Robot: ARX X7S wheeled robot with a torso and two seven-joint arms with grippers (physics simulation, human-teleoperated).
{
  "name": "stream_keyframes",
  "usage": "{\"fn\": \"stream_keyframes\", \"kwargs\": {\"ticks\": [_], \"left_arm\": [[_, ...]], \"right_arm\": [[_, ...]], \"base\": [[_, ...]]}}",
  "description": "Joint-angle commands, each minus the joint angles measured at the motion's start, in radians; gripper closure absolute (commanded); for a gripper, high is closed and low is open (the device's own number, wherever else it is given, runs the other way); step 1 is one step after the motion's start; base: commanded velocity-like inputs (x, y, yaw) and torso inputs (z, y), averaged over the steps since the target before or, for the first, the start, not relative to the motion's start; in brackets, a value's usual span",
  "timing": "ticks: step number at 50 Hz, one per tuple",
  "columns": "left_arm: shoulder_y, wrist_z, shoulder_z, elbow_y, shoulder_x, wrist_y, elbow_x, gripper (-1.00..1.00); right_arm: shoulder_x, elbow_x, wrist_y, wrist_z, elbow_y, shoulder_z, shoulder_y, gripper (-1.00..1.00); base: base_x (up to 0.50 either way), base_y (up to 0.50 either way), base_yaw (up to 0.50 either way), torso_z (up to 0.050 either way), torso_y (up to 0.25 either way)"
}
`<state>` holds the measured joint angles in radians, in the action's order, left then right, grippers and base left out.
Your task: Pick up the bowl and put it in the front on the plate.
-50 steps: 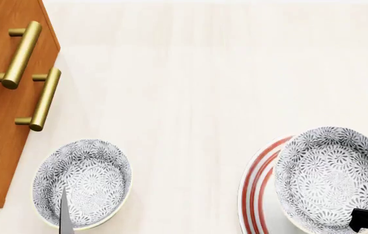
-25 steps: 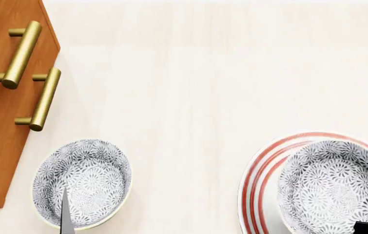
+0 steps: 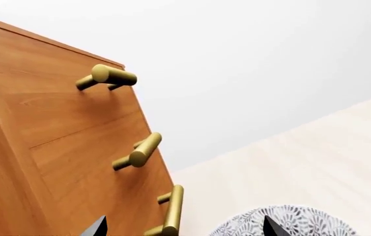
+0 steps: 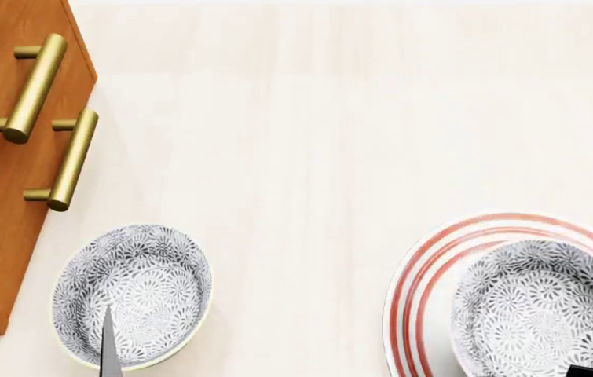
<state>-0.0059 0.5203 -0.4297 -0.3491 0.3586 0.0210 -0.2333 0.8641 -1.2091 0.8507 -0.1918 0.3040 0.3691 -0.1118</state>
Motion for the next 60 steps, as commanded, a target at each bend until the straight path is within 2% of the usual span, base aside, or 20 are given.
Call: {"fn": "stream_keyframes", "kwargs": {"ticks": [1,11,12,20,29,48,55,60], "left_arm": [[0.006,-0.019,0.021,-0.004,-0.017,0.035,-0.019,-1.00],[0.006,-0.017,0.018,-0.004,-0.015,0.034,-0.017,-1.00],[0.006,-0.017,0.018,-0.005,-0.015,0.033,-0.017,-1.00],[0.004,-0.016,0.015,0.000,-0.015,0.034,-0.013,-1.00],[0.002,-0.017,0.014,0.001,-0.012,0.029,-0.010,-1.00],[-0.004,-0.025,0.003,-0.016,-0.014,-0.002,-0.013,-1.00],[-0.004,-0.024,0.015,-0.051,-0.009,-0.016,-0.012,-1.00],[-0.003,-0.021,0.024,-0.078,-0.004,-0.027,-0.015,-1.00]], "right_arm": [[-0.039,0.036,-0.021,0.042,-0.028,-0.014,-0.013,1.00],[-0.042,0.051,-0.027,0.039,-0.036,-0.030,-0.026,1.00],[-0.038,0.055,-0.026,0.043,-0.034,-0.033,-0.025,-1.00],[-0.006,0.031,-0.005,0.024,-0.030,-0.018,-0.055,-1.00],[0.036,-0.029,0.015,-0.004,-0.028,0.052,-0.085,-1.00],[0.157,-0.036,0.009,-0.052,-0.068,0.177,-0.166,-1.00],[0.115,-0.049,-0.043,-0.127,-0.056,0.203,-0.242,-1.00],[0.010,0.043,-0.170,-0.199,0.013,0.224,-0.279,-1.00]], "base": [[0.00,0.00,0.00,0.000,0.000],[0.00,0.00,0.00,0.000,0.000],[0.00,0.00,0.00,0.000,0.000],[0.00,0.00,0.00,0.000,0.000],[0.00,0.00,0.00,0.000,0.000],[0.00,0.00,0.00,0.000,0.000],[0.00,0.00,0.00,0.000,0.000],[0.00,0.00,0.00,0.000,0.000]]}}
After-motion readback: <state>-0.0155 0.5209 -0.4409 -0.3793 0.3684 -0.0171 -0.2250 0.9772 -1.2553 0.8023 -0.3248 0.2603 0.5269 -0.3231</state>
